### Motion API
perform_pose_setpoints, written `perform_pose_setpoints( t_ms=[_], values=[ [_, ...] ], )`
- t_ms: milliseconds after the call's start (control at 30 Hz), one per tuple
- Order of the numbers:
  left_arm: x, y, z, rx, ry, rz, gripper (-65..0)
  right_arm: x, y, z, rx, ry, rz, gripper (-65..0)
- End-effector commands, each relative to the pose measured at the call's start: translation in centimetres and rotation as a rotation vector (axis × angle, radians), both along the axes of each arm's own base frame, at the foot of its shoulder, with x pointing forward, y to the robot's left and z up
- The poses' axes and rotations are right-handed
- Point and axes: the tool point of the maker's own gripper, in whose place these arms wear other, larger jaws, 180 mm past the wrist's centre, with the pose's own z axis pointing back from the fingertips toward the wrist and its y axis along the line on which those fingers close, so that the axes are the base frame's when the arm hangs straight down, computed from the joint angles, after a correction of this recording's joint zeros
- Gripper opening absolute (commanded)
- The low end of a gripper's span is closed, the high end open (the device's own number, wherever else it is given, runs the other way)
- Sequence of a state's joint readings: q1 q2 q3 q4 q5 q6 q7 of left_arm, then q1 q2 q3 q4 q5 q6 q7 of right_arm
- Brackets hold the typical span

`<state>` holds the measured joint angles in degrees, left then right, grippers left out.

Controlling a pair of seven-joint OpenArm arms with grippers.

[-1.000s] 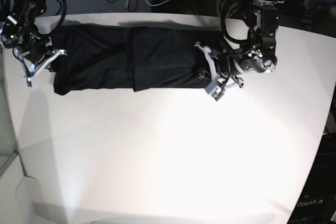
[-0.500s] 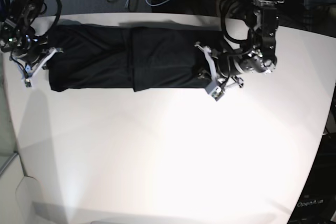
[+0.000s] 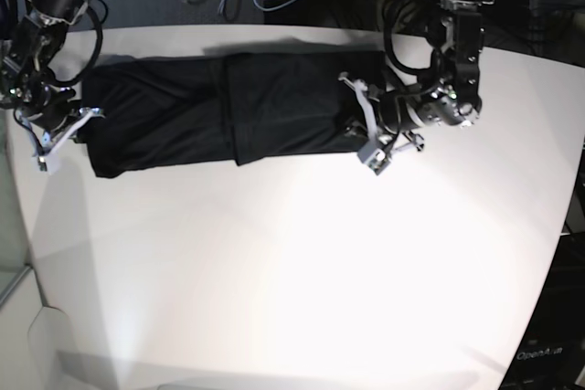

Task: Fold the T-shirt properly
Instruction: 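Regrip the strip end with the right gripper, then push the held strip end with the right gripper toward the left gripper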

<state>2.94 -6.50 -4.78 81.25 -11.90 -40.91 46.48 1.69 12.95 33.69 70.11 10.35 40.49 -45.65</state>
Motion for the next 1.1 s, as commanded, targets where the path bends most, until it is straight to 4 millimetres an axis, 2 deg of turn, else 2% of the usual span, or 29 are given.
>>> perform_pose_setpoints(
  t_ms=[0,67,200,333,400,667,800,900,1067],
  values=[
    [-2.3,2.7,-2.7,0.170,0.115,-0.019,-65.0,-6.4,-0.1,-4.3,-0.066,0.314,0.034,-65.0],
    [-2.3,2.7,-2.7,0.170,0.115,-0.019,-65.0,-6.1,-0.1,-4.2,-0.068,0.296,0.033,-65.0],
    [-2.0,2.7,-2.5,0.170,0.108,-0.018,-65.0,-5.0,0.0,-2.1,-0.120,0.228,0.048,-65.0],
    [-1.8,2.5,-2.3,0.167,0.101,-0.018,-65.0,-3.6,0.9,1.8,-0.206,0.117,0.075,-65.0],
    [-1.3,1.6,-1.9,0.147,0.088,-0.018,-65.0,-2.9,1.5,3.4,-0.248,0.088,0.111,-65.0],
    [-0.7,1.1,-1.7,0.139,0.080,-0.019,-65.0,-0.1,5.7,7.7,-0.333,-0.042,0.266,-65.0],
    [-0.7,1.2,-1.7,0.138,0.079,-0.016,-65.0,0.7,7.9,8.9,-0.345,-0.063,0.317,-65.0],
    [-0.6,1.2,-1.6,0.138,0.078,-0.016,-65.0,1.4,10.6,9.5,-0.326,-0.082,0.360,-65.0],
    [0.0,1.2,-1.2,0.139,0.064,-0.014,-65.0,2.6,12.9,10.4,-0.300,-0.092,0.379,-65.0]
  ],
)
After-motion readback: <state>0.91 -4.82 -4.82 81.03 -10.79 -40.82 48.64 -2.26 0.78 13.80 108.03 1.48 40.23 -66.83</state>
